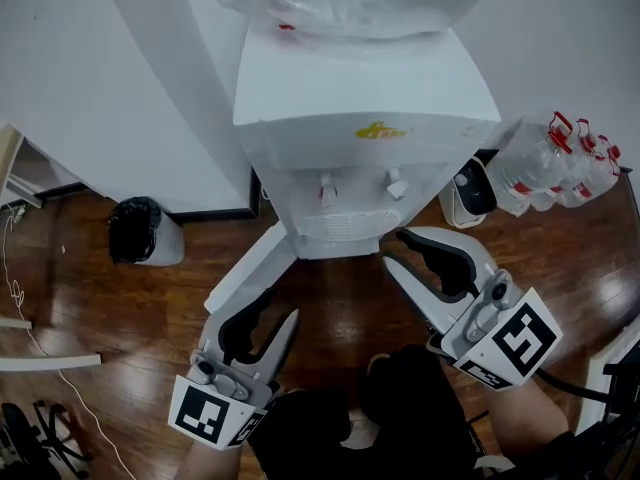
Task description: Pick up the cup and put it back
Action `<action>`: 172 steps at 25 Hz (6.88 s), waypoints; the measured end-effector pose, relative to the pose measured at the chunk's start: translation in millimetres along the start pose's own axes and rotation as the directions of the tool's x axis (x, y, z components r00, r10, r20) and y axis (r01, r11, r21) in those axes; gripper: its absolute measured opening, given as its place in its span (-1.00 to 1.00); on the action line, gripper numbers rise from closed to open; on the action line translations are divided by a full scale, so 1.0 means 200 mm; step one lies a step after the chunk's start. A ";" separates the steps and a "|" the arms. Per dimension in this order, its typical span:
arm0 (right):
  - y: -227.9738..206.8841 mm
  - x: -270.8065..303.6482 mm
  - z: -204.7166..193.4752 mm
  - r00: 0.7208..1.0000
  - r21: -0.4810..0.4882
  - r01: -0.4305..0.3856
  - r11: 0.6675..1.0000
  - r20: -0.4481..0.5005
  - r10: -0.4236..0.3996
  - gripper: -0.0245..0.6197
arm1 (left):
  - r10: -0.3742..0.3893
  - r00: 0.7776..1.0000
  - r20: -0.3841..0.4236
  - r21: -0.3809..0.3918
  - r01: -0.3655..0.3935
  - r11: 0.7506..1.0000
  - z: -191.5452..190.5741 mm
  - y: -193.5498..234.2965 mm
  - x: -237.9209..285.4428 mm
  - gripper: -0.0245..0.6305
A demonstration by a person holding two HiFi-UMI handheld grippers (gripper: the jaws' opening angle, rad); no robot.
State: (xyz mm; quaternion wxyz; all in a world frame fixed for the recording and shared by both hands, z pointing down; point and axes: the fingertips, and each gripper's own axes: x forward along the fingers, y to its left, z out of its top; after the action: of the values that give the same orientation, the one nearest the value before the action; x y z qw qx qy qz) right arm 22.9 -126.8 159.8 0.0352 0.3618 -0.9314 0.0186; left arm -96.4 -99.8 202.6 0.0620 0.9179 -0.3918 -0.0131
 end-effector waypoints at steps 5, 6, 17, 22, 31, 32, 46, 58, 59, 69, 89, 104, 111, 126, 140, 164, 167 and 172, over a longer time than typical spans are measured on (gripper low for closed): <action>-0.01 0.10 -0.38 0.999 -0.025 -0.035 0.999 0.008 0.035 -0.60 | -0.029 1.000 -0.009 0.067 0.029 0.997 -0.36 0.07 0.04 -0.33; -0.02 0.11 -0.44 0.999 -0.022 -0.035 0.999 0.014 0.035 -0.60 | -0.024 1.000 0.005 0.075 0.024 0.997 -0.41 0.10 0.06 -0.33; -0.04 0.09 -0.95 0.998 -0.033 -0.054 0.998 0.044 0.055 -0.47 | 0.008 1.000 0.007 -0.009 -0.008 1.000 -0.96 0.21 0.08 -0.33; -0.02 0.08 -1.11 0.994 -0.035 -0.100 0.994 0.032 0.101 -0.31 | 0.031 0.999 -0.012 0.017 -0.031 0.999 -1.11 0.19 0.09 -0.33; 0.02 0.16 -1.47 0.977 -0.046 -0.214 0.976 -0.038 0.212 -0.01 | 0.101 0.993 -0.062 -0.048 -0.104 0.993 -1.39 0.21 0.05 -0.29; 0.02 0.19 -1.54 0.973 -0.044 -0.225 0.973 -0.056 0.222 0.01 | 0.102 0.992 -0.074 -0.052 -0.106 0.993 -1.42 0.21 0.05 -0.28; -0.43 0.64 -2.45 0.993 0.149 -0.068 0.987 -0.087 0.082 0.25 | 0.223 0.949 -0.220 0.005 -0.228 0.974 -1.59 0.23 -0.02 -0.26; -0.66 0.92 -2.88 0.990 0.185 0.041 0.982 -0.142 -0.015 0.33 | 0.233 0.911 -0.341 0.001 -0.248 0.969 -1.74 0.22 -0.08 -0.26; -0.66 0.94 -2.91 0.989 0.192 0.045 0.980 -0.146 -0.017 0.33 | 0.241 0.907 -0.346 0.005 -0.256 0.967 -1.76 0.23 -0.08 -0.26; -0.74 1.11 -3.09 0.979 0.209 0.109 0.972 -0.194 -0.068 0.32 | 0.251 0.900 -0.355 0.009 -0.265 0.964 -2.05 0.44 0.12 -0.26; -0.84 1.27 -3.25 0.959 0.209 0.185 0.960 -0.253 -0.130 0.24 | 0.266 0.848 -0.458 0.045 -0.276 0.960 -2.67 0.70 0.68 -0.26; -0.83 1.20 -3.17 0.958 0.174 0.204 0.963 -0.237 -0.161 0.05 | 0.237 0.835 -0.496 0.043 -0.248 0.968 -2.77 0.61 0.55 -0.27; -0.64 1.03 -3.03 0.975 0.243 0.114 0.963 -0.211 -0.062 0.05 | 0.211 0.854 -0.475 0.041 -0.218 0.975 -2.67 0.54 0.51 -0.28; -0.30 0.51 -2.39 0.984 0.261 -0.012 0.965 -0.169 0.058 0.05 | 0.140 0.921 -0.363 0.004 -0.148 0.989 -2.15 0.39 0.51 -0.28; -0.03 0.26 -1.57 0.970 0.148 -0.210 0.966 -0.094 0.225 0.05 | 0.167 0.970 -0.175 -0.073 -0.182 0.981 -1.51 0.36 0.24 -0.28; 0.06 0.17 -1.25 0.960 0.077 -0.271 0.959 -0.045 0.275 0.05 | 0.187 0.979 -0.079 -0.027 -0.189 0.982 -1.29 0.26 0.10 -0.28; 0.07 0.16 -1.26 0.959 0.072 -0.277 0.958 -0.048 0.281 0.05 | 0.179 0.981 -0.076 -0.012 -0.181 0.983 -1.28 0.25 0.09 -0.28; 0.08 0.16 -1.26 0.956 0.067 -0.285 0.956 -0.046 0.288 0.05 | 0.181 0.980 -0.077 -0.034 -0.184 0.982 -1.29 0.25 0.08 -0.28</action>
State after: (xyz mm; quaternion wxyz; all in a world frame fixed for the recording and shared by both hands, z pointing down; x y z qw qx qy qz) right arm 1.5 -120.9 412.6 0.0469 0.2232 -0.9717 0.0610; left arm -102.9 -119.0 465.8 0.0963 0.8765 -0.4713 0.0184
